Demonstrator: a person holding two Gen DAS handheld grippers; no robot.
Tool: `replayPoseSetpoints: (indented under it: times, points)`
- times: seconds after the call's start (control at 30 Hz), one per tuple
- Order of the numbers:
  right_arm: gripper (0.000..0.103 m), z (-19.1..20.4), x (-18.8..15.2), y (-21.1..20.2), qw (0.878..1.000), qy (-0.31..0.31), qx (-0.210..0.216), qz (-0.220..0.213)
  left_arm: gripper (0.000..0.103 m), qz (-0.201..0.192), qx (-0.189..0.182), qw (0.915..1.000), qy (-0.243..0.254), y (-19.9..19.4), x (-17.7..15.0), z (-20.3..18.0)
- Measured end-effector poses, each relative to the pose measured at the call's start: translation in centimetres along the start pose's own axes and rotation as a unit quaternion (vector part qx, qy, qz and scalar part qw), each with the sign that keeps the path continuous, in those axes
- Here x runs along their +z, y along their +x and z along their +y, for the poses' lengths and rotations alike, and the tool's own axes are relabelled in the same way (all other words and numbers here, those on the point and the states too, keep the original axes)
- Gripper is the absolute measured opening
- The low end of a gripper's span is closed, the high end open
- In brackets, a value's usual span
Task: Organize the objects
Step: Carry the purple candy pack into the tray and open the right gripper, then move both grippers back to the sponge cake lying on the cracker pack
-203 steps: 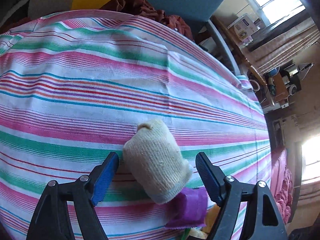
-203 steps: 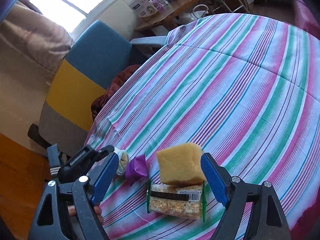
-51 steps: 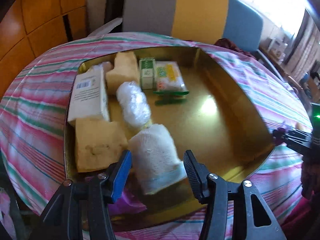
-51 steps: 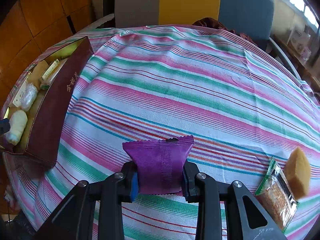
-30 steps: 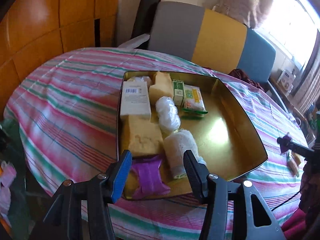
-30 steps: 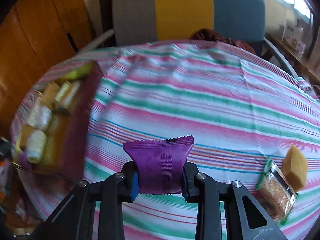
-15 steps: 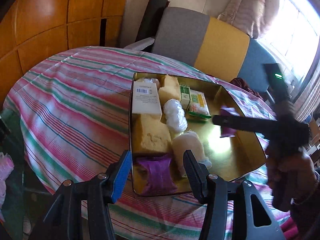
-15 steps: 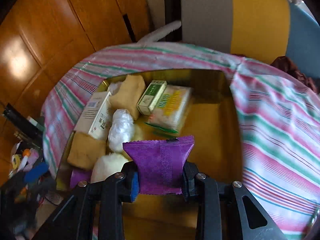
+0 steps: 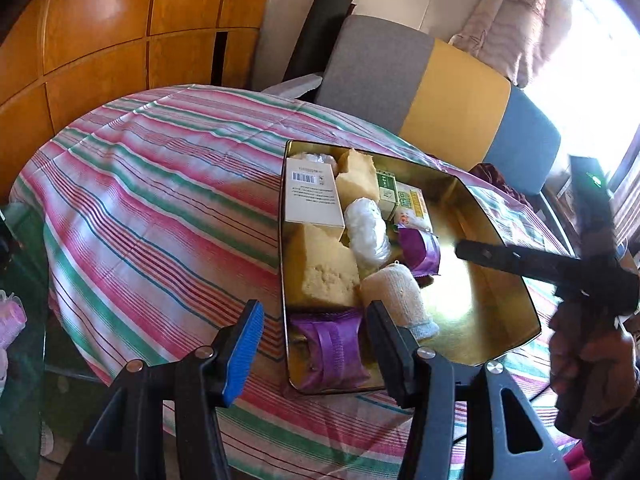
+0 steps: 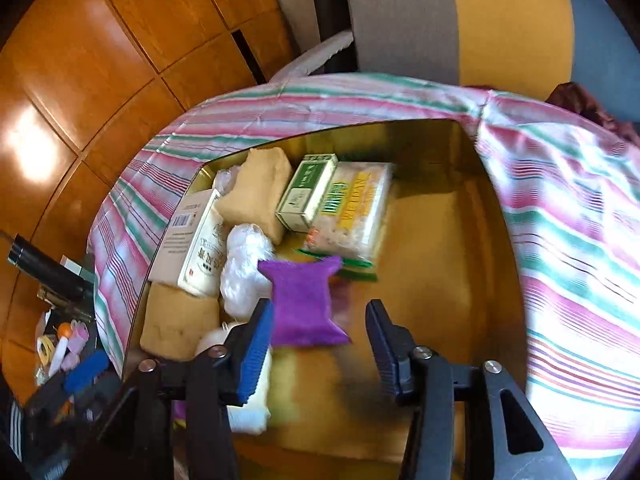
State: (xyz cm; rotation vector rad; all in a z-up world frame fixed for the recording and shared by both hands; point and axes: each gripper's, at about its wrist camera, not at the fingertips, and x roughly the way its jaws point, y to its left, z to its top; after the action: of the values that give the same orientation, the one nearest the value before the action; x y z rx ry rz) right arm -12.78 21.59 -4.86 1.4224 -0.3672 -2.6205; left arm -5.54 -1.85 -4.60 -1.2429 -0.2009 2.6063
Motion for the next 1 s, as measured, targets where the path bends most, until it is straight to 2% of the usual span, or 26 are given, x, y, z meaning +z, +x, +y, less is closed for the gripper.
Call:
replayPoseSetpoints:
  times: [0.1,0.3,0.63,0.87,1.0]
  points:
    - [0.060,-1.1,-1.3,-2.1,1.000,-0.008,-0.013,-0.010,0.054,-0.001,0.000,0.9999,0.012,-0.3,0.0,-0.8]
    - [0.069,-4.7,-4.2,-6.6,0.999,-0.002,-0.043,-0.027,0.054,-0.003,-0.010,0.9985,0.054,-0.9,-0.2,-3.6]
    - [0.079,-13.4,-7.5,-13.0,0.990,0.062,-0.120,-0.051,0.054,0.001,-0.041,0.9906,0.131,-1.6,-1.1,-9.2]
    - [0.082,-21.2,-9.2,-17.4,0.971,0.142,-0.179,-0.075,0.054,0.013,-0.064,0.9822,0.176,-1.5,-1.9,-13.2]
    - [0.083,-27.0,-10.3,-18.7,0.950,0.208,-0.219,-0.078,0.054,0.022,-0.075,0.9763,0.202,-1.2,-2.5,-15.3]
